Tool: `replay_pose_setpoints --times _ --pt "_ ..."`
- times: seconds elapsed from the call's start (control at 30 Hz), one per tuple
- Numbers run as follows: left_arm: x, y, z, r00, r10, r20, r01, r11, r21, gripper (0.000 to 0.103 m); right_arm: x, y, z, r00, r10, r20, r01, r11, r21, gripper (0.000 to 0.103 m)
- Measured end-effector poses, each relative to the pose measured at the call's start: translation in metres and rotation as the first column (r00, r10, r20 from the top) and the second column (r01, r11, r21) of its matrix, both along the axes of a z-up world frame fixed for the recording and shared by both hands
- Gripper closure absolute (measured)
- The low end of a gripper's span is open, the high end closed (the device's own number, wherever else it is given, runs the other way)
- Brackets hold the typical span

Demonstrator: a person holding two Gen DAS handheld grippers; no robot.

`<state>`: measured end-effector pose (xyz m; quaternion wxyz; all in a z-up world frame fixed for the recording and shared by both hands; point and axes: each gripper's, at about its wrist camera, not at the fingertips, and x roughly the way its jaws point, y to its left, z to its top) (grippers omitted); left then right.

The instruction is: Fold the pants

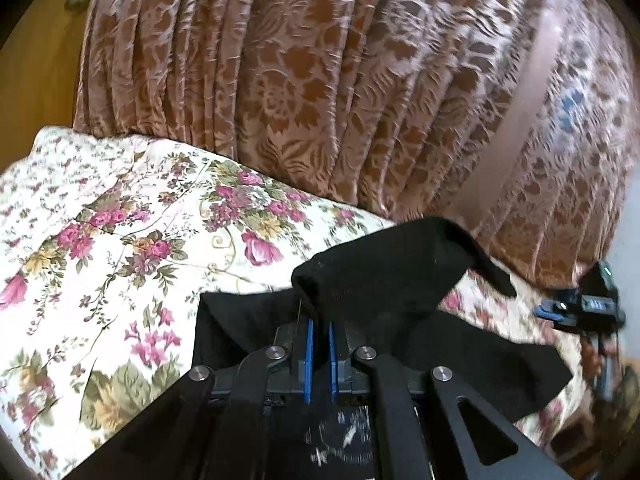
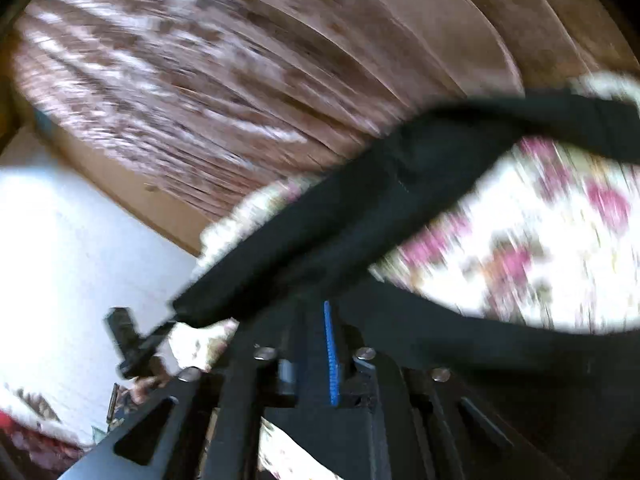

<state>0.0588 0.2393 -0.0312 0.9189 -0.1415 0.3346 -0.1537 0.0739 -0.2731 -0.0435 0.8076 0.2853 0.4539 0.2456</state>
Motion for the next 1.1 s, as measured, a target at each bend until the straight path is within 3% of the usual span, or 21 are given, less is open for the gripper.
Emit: replay_pose_setpoints --times 0.03,0.1,0.17,0.33,0.53,0.73,0.8,0.87,0.97,1.03,1.1 --pt "-0.006 -0.004 0.001 1.0 -0.016 0.006 0.016 1.0 0.004 0.097 0.005 0.001 -0.011 0.998 -0.002 -0.064 0.001 1.0 -0.023 0.064" --pt "-0.02 -0.014 0.004 0.998 -0.053 0.022 0.052 0.998 0.02 0.097 0.017 0.003 -0.021 0.993 -0.012 -0.115 0.007 0.999 -0.051 0.064" --pt "-0.029 -0.023 0.003 0.996 -0.083 0.024 0.082 0.996 0.039 0.097 0.038 0.007 -0.026 0.988 -0.026 -0.155 0.018 0.999 -0.051 0.052" --pt "-0.043 -0.035 -0.003 0.99 -0.139 0.015 0.138 0.988 0.067 0.097 0.114 0.016 -0.027 0.959 -0.13 -0.253 0.135 0.991 0.002 0.031" --pt "-0.055 -0.044 -0.01 0.98 -0.198 0.002 0.198 0.976 0.086 0.097 0.209 0.036 -0.029 0.893 -0.269 -0.361 0.249 0.963 -0.102 0.03" --pt "-0.062 -0.05 -0.017 0.966 -0.26 -0.011 0.259 0.961 0.099 0.097 0.264 0.068 -0.039 0.842 -0.3 -0.448 0.178 0.939 -0.293 0.03" --pt "-0.063 -0.051 -0.019 0.963 -0.271 -0.016 0.271 0.958 0.098 0.097 0.27 0.074 -0.044 0.835 -0.297 -0.464 0.147 0.932 -0.332 0.037" --pt "-0.061 -0.049 -0.02 0.963 -0.269 -0.022 0.27 0.958 0.093 0.097 0.271 0.08 -0.051 0.833 -0.276 -0.479 0.109 0.932 -0.347 0.081" --pt "-0.052 -0.04 -0.016 0.975 -0.221 -0.021 0.222 0.972 0.073 0.097 0.256 0.076 -0.052 0.853 -0.256 -0.455 0.088 0.93 -0.358 0.094" --pt "-0.038 -0.031 -0.009 0.986 -0.164 -0.019 0.165 0.984 0.074 0.097 0.241 0.064 -0.042 0.884 -0.243 -0.4 0.117 0.942 -0.313 0.094" --pt "-0.011 -0.023 0.003 0.996 -0.089 0.008 0.087 0.988 0.128 0.097 0.229 0.052 -0.028 0.917 -0.225 -0.331 0.149 0.959 -0.239 0.094"
